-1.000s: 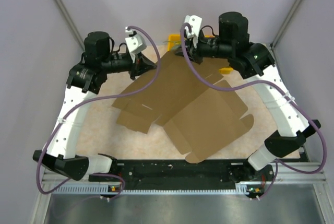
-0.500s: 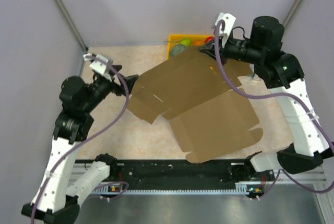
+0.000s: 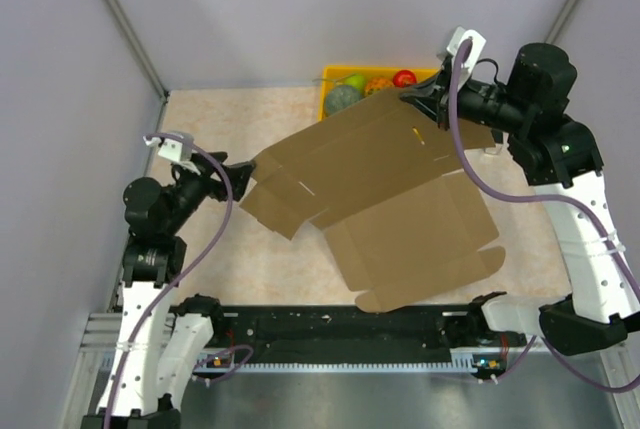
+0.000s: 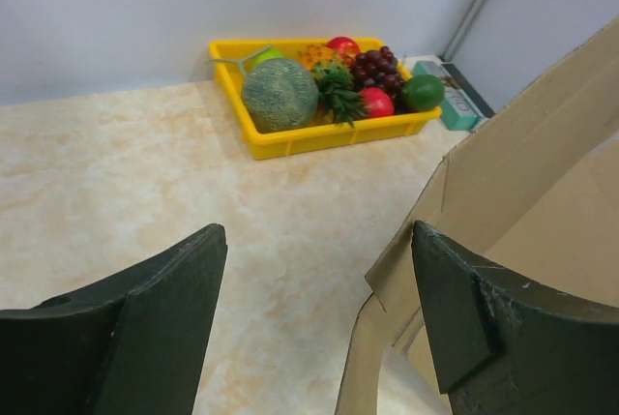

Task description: Fold the paper box

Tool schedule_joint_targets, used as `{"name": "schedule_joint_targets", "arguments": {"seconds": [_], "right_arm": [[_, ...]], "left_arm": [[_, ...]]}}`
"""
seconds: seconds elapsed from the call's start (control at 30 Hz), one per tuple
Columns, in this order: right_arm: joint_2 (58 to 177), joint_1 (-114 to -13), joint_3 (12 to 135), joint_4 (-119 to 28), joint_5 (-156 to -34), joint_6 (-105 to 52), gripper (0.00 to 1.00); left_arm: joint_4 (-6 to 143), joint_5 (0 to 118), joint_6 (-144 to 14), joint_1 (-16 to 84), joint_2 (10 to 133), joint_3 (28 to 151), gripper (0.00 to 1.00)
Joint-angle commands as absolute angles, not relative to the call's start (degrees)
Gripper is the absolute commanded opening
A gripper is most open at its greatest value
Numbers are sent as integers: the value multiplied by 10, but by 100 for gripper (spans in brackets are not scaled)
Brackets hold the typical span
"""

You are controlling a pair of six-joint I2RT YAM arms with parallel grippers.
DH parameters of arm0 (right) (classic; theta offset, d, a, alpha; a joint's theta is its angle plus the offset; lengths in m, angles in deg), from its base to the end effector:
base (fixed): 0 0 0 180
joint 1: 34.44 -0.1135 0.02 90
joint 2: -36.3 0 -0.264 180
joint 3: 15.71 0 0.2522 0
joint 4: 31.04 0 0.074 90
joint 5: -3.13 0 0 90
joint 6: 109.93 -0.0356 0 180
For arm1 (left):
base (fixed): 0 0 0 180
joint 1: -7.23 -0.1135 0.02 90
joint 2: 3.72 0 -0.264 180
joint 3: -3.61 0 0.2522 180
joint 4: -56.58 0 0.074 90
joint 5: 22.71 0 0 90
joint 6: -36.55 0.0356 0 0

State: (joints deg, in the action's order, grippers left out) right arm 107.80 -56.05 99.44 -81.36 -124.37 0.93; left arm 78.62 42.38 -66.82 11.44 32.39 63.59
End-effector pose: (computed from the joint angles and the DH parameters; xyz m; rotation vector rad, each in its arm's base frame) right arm 0.1968 0.1013 0.5261 -1.0438 1.3339 0.5598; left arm 0.1421 -0.0255 0.3745 0.2258 1.5540 -0.5757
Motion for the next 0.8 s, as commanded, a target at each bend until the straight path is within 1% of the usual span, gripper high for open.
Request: {"name": "schedule_joint_targets", "arguments": {"seconds": [0.0,0.07,0.1,0.13,0.17,0.2,0.3,0.33,0.4,0.43,0.47,0.5,0.53,0.57,0.6,0.63,0.67,0.77], "right_arm": [[1053,-538,990,-763,-1277,-16,0],[1050,-535,985,-757,-1281,-19,0],[1049,-535,983,-753,-1281,-21,0],[1048,-535,980,-751,-1281,-22,0],[1048,-535,978,-750,-1284,-24,0],[1046,-535,976,-746,-1284,-25,0],[1046,-535,969,-741,-1286,-33,0],[1045,-535,969,-740,-1287,-34,0],[1044,-535,965,-739,-1290,-41,0],[1043,-535,962,-737,-1290,-42,0],[1042,-534,961,-738,-1277,-45,7],[1041,-535,961,-738,-1260,-54,22],[1041,-535,961,-739,-1237,-62,41],[1041,-536,966,-742,-1187,-70,77],[1039,-536,975,-746,-1164,-74,92],[1040,-539,985,-753,-1143,-73,99],[1041,-546,996,-771,-1109,-64,99],[1055,-575,1057,-821,-1095,-12,99]], "left_arm": [[626,204,-779,53,330,604,80],[586,134,-823,49,339,590,79],[529,118,-841,49,342,576,75],[509,108,-855,49,346,570,74],[491,91,-874,49,357,567,70],[478,85,-883,49,364,565,62],[460,87,-887,49,378,569,52],[443,88,-887,49,378,568,42],[435,90,-883,50,380,571,32],[443,89,-877,50,381,575,21],[445,83,-858,51,383,579,15],[452,79,-848,53,383,588,12],[470,85,-832,56,382,595,8],[522,94,-793,56,379,602,5],[543,101,-774,60,377,616,4],[562,109,-755,64,376,622,3],[586,111,-725,65,377,628,2],[631,116,-674,66,388,662,0]]}}
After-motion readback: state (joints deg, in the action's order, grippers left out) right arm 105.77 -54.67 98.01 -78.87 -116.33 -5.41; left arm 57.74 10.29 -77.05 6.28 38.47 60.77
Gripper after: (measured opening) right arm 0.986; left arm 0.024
